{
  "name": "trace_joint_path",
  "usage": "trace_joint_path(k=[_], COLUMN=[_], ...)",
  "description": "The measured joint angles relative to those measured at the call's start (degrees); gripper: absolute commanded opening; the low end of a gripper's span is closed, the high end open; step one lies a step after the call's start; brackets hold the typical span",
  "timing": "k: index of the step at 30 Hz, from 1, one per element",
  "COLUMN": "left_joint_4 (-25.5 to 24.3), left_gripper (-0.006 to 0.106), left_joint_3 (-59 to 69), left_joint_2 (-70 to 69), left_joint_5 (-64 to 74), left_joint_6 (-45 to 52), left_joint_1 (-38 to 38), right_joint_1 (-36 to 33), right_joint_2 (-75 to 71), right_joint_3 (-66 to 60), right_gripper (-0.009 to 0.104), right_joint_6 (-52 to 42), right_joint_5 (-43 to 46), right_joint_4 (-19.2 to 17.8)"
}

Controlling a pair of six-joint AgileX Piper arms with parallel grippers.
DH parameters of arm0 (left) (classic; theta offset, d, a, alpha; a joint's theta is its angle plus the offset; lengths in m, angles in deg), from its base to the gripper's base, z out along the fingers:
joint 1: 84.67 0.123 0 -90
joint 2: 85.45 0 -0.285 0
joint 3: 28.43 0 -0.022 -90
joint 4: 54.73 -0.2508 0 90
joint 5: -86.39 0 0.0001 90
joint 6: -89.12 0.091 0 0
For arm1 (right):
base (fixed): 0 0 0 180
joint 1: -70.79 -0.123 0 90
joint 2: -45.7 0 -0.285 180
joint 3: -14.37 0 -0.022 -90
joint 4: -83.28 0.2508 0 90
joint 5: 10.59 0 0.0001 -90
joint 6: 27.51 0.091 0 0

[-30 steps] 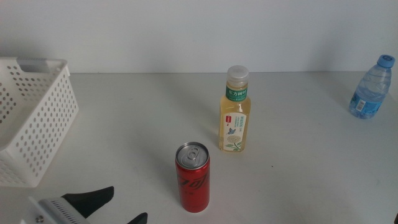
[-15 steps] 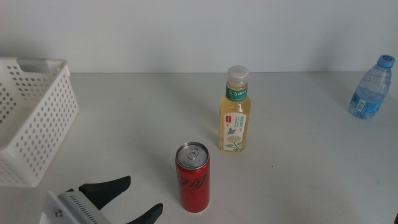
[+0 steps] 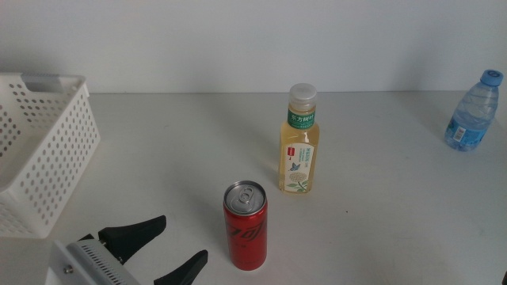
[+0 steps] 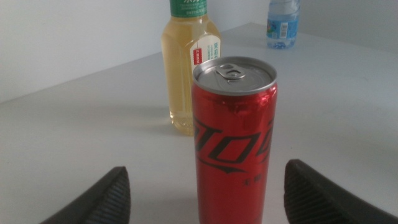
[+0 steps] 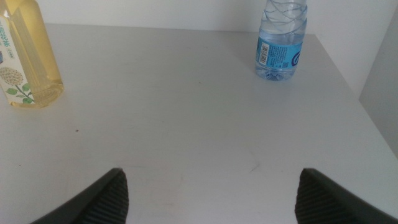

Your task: Use arms to grab the bottles and put them into the dustbin to the left of the table.

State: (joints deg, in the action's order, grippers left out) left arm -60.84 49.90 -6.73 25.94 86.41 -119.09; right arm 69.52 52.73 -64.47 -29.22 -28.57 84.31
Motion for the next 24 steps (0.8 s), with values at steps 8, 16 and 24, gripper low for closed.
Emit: trace_joint_path(k=[8, 16, 24], left_joint_4=[0.0, -0.9, -5.4], left_gripper=[0.081, 0.082, 0.082], left_joint_3=[0.0, -2.8, -7.5], left_joint_2=[0.0, 6.3, 16.9], left_joint_5=[-3.3, -3.8, -4.6], left_joint_6=[0.0, -2.7, -5.0], left_joint_1=[0.0, 0.0, 0.0], right_joint_1=[0.0, 0.0, 0.0], right_joint_2=[0.0, 0.0, 0.0], right_joint_3=[0.0, 0.0, 0.0], right_gripper=[0.07, 0.07, 0.07], right_joint_6=[0.0, 0.0, 0.0], right_joint_5=[0.0, 0.0, 0.0], right_joint_4=[0.0, 0.0, 0.0])
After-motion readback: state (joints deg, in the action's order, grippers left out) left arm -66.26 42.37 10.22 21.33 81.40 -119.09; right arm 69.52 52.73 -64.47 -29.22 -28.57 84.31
